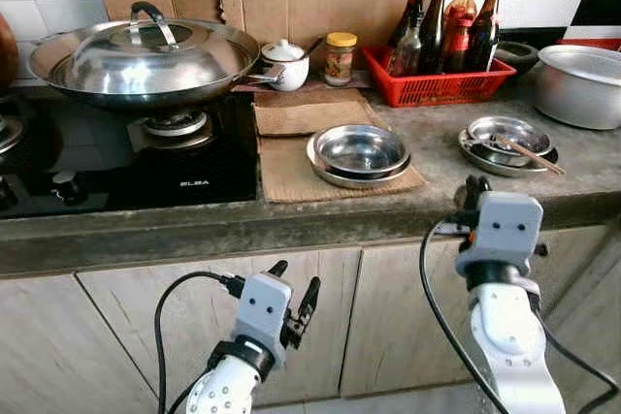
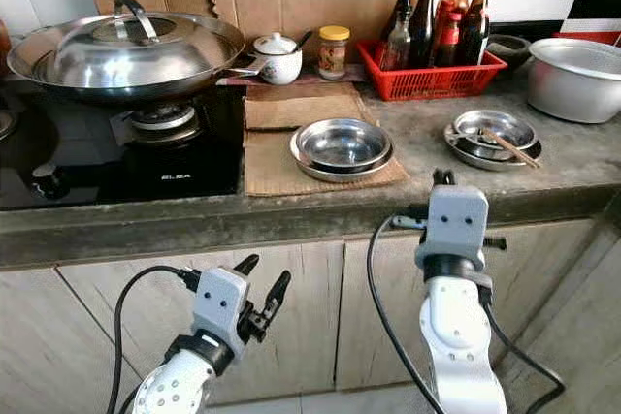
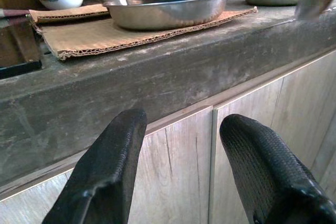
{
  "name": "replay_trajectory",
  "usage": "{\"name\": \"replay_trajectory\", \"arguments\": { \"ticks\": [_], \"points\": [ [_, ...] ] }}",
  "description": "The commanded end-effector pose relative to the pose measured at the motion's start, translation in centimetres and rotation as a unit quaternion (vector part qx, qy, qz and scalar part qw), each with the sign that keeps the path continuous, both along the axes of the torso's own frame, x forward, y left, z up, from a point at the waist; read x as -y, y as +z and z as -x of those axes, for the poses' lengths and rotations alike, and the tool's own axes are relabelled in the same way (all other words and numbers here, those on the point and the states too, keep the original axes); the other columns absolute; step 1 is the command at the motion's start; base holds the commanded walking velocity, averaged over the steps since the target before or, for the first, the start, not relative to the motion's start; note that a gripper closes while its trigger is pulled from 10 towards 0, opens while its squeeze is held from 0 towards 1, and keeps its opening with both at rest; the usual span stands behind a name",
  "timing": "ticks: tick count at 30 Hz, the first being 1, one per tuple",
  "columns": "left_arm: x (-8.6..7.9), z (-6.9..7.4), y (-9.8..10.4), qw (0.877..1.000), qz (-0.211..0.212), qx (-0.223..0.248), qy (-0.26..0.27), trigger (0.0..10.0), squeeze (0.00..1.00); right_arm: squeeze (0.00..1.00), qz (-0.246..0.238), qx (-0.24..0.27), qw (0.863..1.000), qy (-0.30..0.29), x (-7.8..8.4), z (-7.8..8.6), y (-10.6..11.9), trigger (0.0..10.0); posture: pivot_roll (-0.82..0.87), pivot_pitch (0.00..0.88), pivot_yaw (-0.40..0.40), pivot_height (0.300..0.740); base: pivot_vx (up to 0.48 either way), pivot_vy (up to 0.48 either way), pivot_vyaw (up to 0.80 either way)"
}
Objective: Kitchen organization
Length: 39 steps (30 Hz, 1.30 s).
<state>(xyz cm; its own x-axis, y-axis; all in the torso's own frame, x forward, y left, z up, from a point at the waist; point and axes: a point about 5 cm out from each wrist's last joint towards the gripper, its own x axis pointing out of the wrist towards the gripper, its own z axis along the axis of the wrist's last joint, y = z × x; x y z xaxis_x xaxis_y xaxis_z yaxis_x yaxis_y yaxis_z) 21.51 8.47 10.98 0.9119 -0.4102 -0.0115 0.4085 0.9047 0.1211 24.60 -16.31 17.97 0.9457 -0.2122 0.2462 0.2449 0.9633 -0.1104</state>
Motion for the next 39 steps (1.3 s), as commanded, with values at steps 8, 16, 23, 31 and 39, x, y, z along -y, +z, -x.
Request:
{"name": "replay_trajectory", "arguments": {
  "ticks": [8,16,23,31,39],
  "points": [
    [0.0,0.0,0.0,1.0,0.001,0.003,-0.002,10.0,0.0,0.0,0.0,-0.004,1.0,-0.003,-0.2,0.1,0.3,10.0,0.04,0.0,-0.025,0.74,0.0,0.0,0.0],
    [0.0,0.1,-0.1,1.0,-0.002,0.001,-0.005,10.0,0.0,0.0,-0.01,-0.047,0.999,0.006,-0.4,0.3,-1.3,10.0,0.04,0.0,-0.025,0.74,-0.123,0.0,0.0],
    [0.0,0.2,-0.2,1.0,-0.004,0.0,-0.008,10.0,0.0,0.0,-0.014,-0.055,0.998,0.015,-0.7,0.4,-1.6,10.0,0.04,0.0,-0.017,0.74,-0.253,0.0,0.0],
    [0.1,0.3,-0.1,1.0,-0.006,0.0,-0.01,10.0,0.0,0.0,-0.022,-0.065,0.997,0.024,-1.2,0.5,-1.9,10.0,0.05,0.0,-0.02,0.74,-0.262,0.0,0.0],
    [0.2,0.3,-0.1,1.0,-0.006,0.0,-0.01,10.0,0.0,0.0,-0.025,-0.069,0.997,0.03,-1.5,0.4,-2.1,10.0,0.05,0.0,-0.023,0.74,-0.267,0.0,0.0]
  ]
}}
